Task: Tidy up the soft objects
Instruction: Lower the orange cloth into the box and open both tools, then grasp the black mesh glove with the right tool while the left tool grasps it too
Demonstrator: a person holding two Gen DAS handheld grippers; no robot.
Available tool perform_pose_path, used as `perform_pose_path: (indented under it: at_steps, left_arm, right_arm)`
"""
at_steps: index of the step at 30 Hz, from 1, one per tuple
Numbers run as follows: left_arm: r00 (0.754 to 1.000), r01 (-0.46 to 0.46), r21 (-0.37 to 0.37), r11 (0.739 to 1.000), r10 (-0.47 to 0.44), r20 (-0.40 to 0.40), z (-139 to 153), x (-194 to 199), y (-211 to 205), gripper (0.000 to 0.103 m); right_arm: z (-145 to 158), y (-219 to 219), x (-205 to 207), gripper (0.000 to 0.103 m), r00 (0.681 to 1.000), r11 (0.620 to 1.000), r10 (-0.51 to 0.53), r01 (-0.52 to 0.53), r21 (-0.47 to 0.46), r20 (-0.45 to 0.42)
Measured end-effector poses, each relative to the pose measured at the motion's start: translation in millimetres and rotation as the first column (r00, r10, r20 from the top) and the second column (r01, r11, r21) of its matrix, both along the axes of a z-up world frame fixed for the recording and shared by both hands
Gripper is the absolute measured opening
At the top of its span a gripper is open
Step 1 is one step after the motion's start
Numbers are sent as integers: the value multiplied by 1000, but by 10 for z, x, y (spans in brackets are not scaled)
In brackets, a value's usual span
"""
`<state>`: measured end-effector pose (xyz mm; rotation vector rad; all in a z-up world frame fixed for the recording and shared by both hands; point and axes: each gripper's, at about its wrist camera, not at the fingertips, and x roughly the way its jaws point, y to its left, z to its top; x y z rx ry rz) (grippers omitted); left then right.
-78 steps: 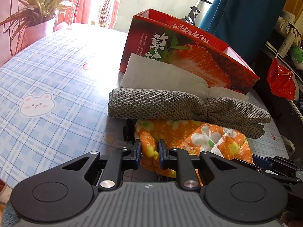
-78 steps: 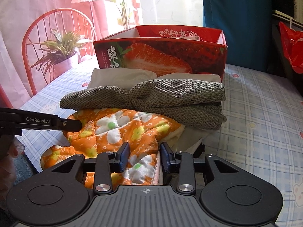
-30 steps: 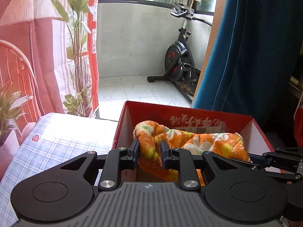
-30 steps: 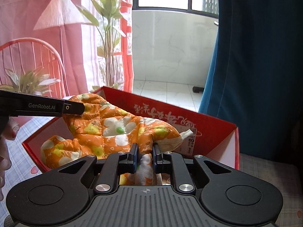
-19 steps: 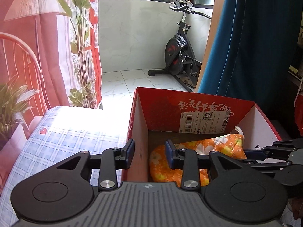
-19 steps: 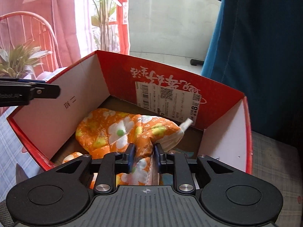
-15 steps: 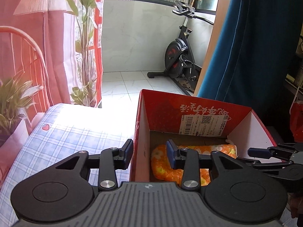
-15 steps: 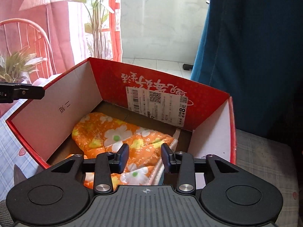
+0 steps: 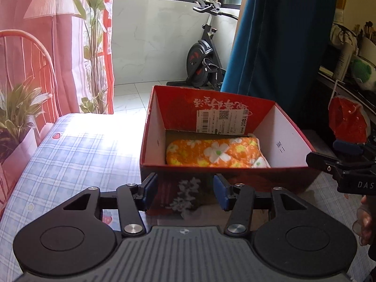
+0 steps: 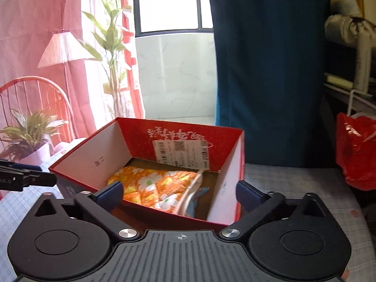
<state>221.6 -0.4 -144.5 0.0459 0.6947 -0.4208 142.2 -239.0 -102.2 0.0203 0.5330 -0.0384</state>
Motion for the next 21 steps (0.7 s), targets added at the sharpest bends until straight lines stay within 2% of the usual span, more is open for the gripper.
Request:
perform_pose_path:
  at_steps: [2,7,10,14,17,21]
  left_arm:
    - [1000,6,0,1000,-6,-14,-72,-133,12,54]
    - [999,-34,-25,999,34,-35,-292,-449,87,54]
    - [997,-69,-44,997,67,-47,-464,-611,124,54]
    - [990,-113,-65,991,107,-91,-659,-711,204,54]
    - [983,-149,-110,983,135,-126,-728,-792,313,54]
    - [983,-136,-117,984,120,-137,-743,-954,321,54]
  right_arm:
    - [-13,82,-196,103,999,999,18,-17,-51,31]
    - [-150,243,-568,103,996,993,94,-94,-69,-5]
    - [-301,324,-755,103,996,993,83,-85,-80,-31]
    - [-508,317,-951,103,998,998,48,-50,-32,-46]
    - [-594,251,-1017,99,996,999,30,-28,35,-79]
    - [-595,228,-1155,99,994,998,47,-42,56,-96]
